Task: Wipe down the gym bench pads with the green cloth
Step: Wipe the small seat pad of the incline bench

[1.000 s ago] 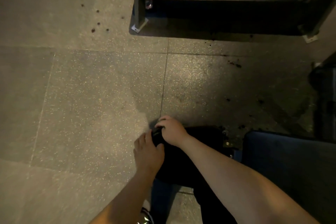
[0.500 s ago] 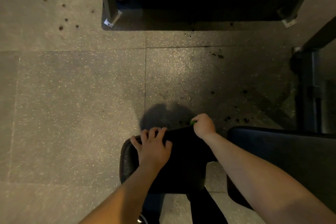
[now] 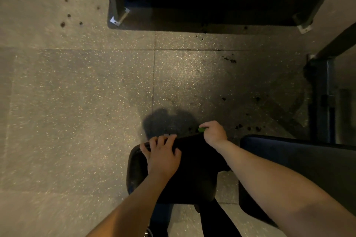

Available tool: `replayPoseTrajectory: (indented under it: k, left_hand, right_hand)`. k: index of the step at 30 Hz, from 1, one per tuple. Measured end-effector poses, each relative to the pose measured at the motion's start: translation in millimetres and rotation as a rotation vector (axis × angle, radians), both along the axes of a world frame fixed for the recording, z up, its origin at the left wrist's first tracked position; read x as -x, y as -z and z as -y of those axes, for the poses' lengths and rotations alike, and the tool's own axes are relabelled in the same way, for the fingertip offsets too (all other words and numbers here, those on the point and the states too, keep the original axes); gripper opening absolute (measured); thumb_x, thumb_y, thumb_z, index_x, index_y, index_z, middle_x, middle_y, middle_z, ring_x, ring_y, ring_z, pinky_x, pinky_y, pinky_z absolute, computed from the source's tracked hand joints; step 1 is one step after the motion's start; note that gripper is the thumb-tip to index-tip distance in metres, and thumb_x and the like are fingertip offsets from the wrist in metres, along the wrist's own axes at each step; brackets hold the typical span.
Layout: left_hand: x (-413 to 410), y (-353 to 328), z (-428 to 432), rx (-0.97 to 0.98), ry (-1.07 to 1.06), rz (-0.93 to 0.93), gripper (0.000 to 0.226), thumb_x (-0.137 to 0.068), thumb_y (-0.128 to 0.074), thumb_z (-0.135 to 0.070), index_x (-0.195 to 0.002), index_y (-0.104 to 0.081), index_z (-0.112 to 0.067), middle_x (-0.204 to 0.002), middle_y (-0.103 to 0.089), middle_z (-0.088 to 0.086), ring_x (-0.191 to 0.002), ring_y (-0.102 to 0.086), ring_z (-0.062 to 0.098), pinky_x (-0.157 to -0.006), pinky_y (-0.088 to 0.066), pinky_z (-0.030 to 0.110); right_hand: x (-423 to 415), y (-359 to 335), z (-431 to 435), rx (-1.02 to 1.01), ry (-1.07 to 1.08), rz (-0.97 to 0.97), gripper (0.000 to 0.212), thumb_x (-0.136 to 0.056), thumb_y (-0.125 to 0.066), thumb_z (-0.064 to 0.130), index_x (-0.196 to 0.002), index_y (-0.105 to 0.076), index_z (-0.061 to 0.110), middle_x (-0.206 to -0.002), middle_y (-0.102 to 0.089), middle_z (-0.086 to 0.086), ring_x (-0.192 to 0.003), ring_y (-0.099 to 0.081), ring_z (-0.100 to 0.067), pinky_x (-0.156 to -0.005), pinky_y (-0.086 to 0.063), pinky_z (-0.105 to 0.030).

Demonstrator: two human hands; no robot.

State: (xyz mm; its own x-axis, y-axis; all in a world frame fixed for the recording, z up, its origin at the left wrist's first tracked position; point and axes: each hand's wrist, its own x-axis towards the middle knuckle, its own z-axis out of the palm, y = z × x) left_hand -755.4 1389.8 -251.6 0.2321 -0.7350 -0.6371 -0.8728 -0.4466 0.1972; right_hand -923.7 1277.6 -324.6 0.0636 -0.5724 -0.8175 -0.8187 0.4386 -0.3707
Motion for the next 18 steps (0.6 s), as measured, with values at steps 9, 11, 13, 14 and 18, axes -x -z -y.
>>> replayPoseTrajectory:
  k: [9, 11, 13, 14, 18]
  left_hand:
    - [-42.3, -10.4, -50.0, 0.256, -0.341, 0.002, 0.061, -0.089, -0.042, -0.039, -0.147, -0.045, -0.02, -0.15, -0.045, 0.006, -0.139, -0.033, 0.03, -0.12, -0.021, 0.053]
    - [-54.2, -17.8, -69.6, 0.215, -0.511, 0.002, 0.064, -0.091, -0.045, -0.048, -0.148, -0.043, -0.019, -0.151, -0.044, 0.007, -0.14, -0.032, 0.031, -0.119, -0.021, 0.051]
    - [-59.9, -24.5, -90.3, 0.151, -0.625, -0.034, 0.065, -0.094, -0.048, -0.057, -0.149, -0.041, -0.022, -0.151, -0.042, 0.005, -0.14, -0.029, 0.03, -0.116, -0.025, 0.051]
    - [-61.9, -27.9, -99.6, 0.119, -0.655, -0.068, 0.066, -0.094, -0.049, -0.06, -0.149, -0.041, -0.023, -0.149, -0.043, 0.004, -0.139, -0.03, 0.029, -0.115, -0.028, 0.05]
    - [-63.5, -21.1, -126.5, 0.088, -0.811, -0.28, 0.072, -0.086, -0.044, -0.074, -0.143, -0.046, -0.03, -0.135, -0.056, 0.0, -0.125, -0.048, 0.026, -0.108, -0.041, 0.048]
  right_hand:
    - [-123.9, -46.5, -21.6, 0.032, -0.442, 0.201, 0.034, -0.095, -0.047, 0.01, -0.107, -0.076, 0.025, -0.122, -0.069, 0.003, -0.117, -0.06, -0.019, -0.103, -0.046, -0.032]
    - [-138.6, -55.6, -32.7, 0.075, -0.484, 0.23, 0.036, -0.096, -0.046, 0.008, -0.112, -0.074, 0.024, -0.126, -0.067, 0.003, -0.12, -0.059, -0.018, -0.104, -0.044, -0.03]
    - [-149.0, -60.2, -40.8, 0.11, -0.492, 0.253, 0.037, -0.096, -0.046, 0.009, -0.112, -0.074, 0.026, -0.127, -0.067, 0.005, -0.122, -0.057, -0.017, -0.107, -0.042, -0.031]
    - [-154.3, -62.0, -43.5, 0.126, -0.496, 0.258, 0.038, -0.095, -0.046, 0.009, -0.11, -0.075, 0.028, -0.127, -0.067, 0.005, -0.122, -0.057, -0.018, -0.107, -0.042, -0.031]
    - [-164.0, -69.9, -54.9, 0.239, -0.512, 0.294, 0.037, -0.093, -0.051, 0.001, -0.1, -0.078, 0.026, -0.12, -0.068, 0.007, -0.115, -0.061, -0.015, -0.105, -0.044, -0.029]
